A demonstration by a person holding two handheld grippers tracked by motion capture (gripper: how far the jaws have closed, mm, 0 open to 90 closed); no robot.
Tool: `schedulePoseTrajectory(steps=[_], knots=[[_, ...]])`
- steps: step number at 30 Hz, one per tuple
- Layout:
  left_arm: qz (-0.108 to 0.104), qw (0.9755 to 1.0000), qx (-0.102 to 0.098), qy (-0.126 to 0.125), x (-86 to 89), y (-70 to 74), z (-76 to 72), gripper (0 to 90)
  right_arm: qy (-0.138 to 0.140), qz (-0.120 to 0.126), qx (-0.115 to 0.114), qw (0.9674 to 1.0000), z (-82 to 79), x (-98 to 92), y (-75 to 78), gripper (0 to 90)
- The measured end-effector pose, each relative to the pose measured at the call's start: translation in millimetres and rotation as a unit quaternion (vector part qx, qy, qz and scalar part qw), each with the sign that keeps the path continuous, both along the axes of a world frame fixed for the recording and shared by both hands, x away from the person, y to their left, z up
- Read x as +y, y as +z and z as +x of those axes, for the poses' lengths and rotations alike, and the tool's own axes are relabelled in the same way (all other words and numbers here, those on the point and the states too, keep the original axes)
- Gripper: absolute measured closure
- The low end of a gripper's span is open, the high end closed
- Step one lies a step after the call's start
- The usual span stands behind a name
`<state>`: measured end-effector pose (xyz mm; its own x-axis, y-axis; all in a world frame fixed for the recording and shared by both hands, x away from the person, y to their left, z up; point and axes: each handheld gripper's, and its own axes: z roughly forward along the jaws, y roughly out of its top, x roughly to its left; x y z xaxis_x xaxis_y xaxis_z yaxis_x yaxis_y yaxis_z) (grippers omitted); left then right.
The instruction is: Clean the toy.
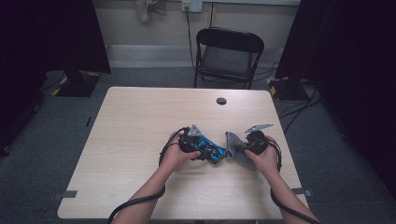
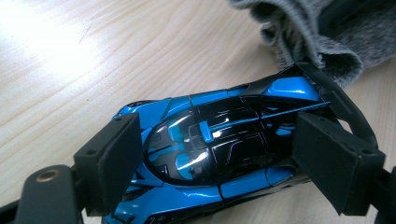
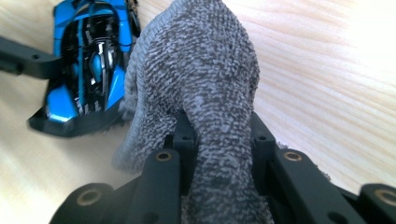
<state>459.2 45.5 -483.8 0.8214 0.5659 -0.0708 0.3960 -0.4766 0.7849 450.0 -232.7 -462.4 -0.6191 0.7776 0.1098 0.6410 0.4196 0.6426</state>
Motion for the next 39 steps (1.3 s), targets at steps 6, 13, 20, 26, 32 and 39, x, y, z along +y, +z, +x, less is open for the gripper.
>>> schedulePoseTrajectory(steps=[6,13,20,26,32,39], knots=[[0.001,1.0000,0.000,0.000,0.0,0.2,0.2,16.0,0.015,0.012,-0.004,0.9998,-17.8,-12.5,8.7,72.0],[0.002,1.0000,0.000,0.001,-0.2,0.4,0.0,16.0,0.057,0.030,-0.001,0.9979,-43.3,-10.2,13.9,72.0],[0.002,1.0000,-0.001,0.000,-0.4,0.4,0.1,16.0,0.105,0.035,0.007,0.9939,-62.4,10.8,10.5,71.9],[0.000,1.0000,-0.001,0.000,-0.4,0.1,-0.2,16.0,0.132,0.020,0.024,0.9907,-63.8,33.0,-1.6,71.8],[-0.003,1.0000,-0.004,0.001,0.1,-0.7,-0.6,16.0,0.137,0.013,0.030,0.9901,-57.6,43.3,-9.2,71.7],[-0.003,1.0000,-0.004,0.001,0.4,-0.9,-0.7,16.0,0.129,0.013,0.027,0.9912,-51.9,42.4,-10.8,71.6]])
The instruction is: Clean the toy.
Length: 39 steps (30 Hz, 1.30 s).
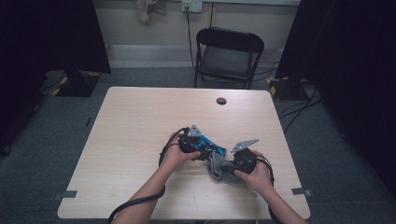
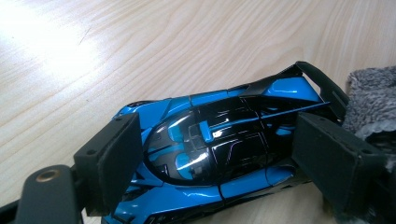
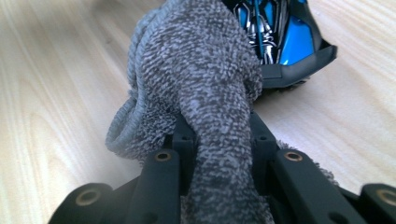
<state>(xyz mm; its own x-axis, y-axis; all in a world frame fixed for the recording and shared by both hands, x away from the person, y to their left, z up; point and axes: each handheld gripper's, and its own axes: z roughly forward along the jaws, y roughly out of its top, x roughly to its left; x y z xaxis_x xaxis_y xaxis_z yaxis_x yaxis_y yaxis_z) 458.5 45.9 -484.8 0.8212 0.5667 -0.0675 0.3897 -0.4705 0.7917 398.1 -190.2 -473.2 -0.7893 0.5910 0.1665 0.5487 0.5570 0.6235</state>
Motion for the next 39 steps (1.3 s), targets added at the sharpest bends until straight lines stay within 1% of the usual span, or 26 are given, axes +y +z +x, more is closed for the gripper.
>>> schedulePoseTrajectory(steps=[8,13,18,26,35,39], knots=[[0.000,1.0000,-0.002,-0.002,0.8,-0.2,0.2,16.1,-0.001,-0.001,0.001,1.0000,3.9,-1.6,-0.4,71.7],[-0.002,1.0000,-0.001,-0.001,0.7,-0.5,0.1,16.3,-0.005,-0.001,0.000,1.0000,4.7,-6.1,-0.6,71.6],[-0.001,1.0000,-0.002,-0.002,0.8,-0.3,0.3,16.3,-0.017,-0.003,0.002,0.9998,8.2,-12.6,-0.2,71.6],[-0.001,1.0000,0.000,-0.001,0.3,-0.1,0.2,16.3,-0.034,-0.004,-0.002,0.9994,14.5,-20.0,-0.4,71.6],[-0.003,1.0000,-0.002,-0.003,0.7,-0.6,0.1,16.3,-0.060,-0.009,-0.006,0.9981,29.2,-28.7,0.2,71.6],[-0.003,1.0000,-0.001,-0.003,0.8,-0.6,0.1,16.3,-0.074,-0.005,-0.004,0.9972,36.6,-30.4,0.0,71.6]])
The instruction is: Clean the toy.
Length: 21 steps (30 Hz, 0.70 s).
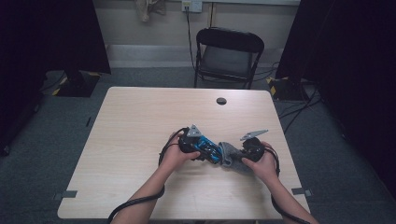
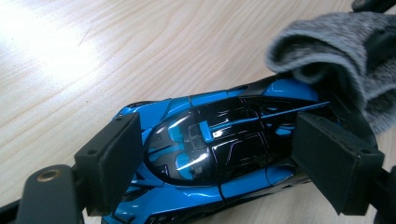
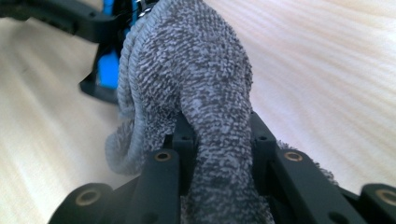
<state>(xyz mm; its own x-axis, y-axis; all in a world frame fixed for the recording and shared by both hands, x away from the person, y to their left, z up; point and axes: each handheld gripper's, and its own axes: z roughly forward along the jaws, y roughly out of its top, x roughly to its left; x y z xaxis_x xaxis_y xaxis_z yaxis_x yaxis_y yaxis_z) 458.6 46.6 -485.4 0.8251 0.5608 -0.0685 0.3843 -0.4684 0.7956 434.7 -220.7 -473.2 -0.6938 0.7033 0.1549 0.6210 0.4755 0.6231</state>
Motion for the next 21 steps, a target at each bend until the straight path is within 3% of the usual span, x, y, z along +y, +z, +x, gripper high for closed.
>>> schedulePoseTrajectory(steps=[12,16,21], knots=[[-0.003,1.0000,-0.002,-0.001,0.9,-0.5,0.0,16.6,-0.041,-0.021,-0.010,0.9989,16.0,-2.3,6.4,71.7],[-0.002,1.0000,-0.003,-0.001,1.2,-0.7,-0.1,16.7,-0.059,-0.020,-0.015,0.9979,17.3,-9.4,11.9,71.6],[-0.001,1.0000,-0.003,-0.001,1.1,-0.5,0.0,16.7,-0.076,0.000,-0.022,0.9969,19.1,-18.3,17.4,71.2]])
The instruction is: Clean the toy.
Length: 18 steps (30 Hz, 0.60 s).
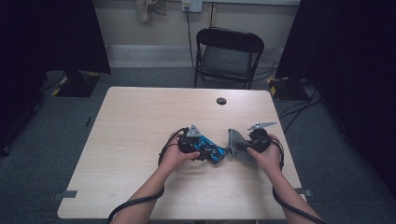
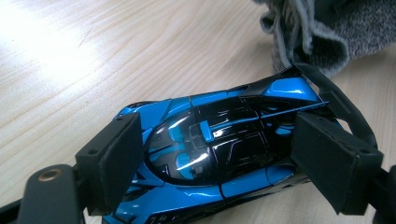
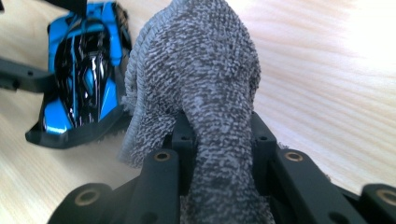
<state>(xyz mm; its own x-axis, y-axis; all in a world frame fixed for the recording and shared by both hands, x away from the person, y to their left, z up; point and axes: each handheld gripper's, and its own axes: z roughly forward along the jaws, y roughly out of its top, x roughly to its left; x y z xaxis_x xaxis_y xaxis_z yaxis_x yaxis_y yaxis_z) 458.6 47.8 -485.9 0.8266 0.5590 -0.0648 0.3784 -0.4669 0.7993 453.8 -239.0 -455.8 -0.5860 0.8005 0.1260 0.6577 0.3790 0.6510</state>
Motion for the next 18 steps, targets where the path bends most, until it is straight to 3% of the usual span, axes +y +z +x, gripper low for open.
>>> schedulePoseTrajectory(steps=[10,18], knots=[[-0.001,1.0000,0.001,0.001,-0.5,0.1,0.0,16.8,-0.006,0.006,0.004,1.0000,-0.8,-4.9,-11.2,61.8],[0.000,1.0000,0.002,0.001,-0.7,0.3,0.1,16.7,0.006,0.000,-0.003,1.0000,-4.8,-10.9,-9.8,32.4]])
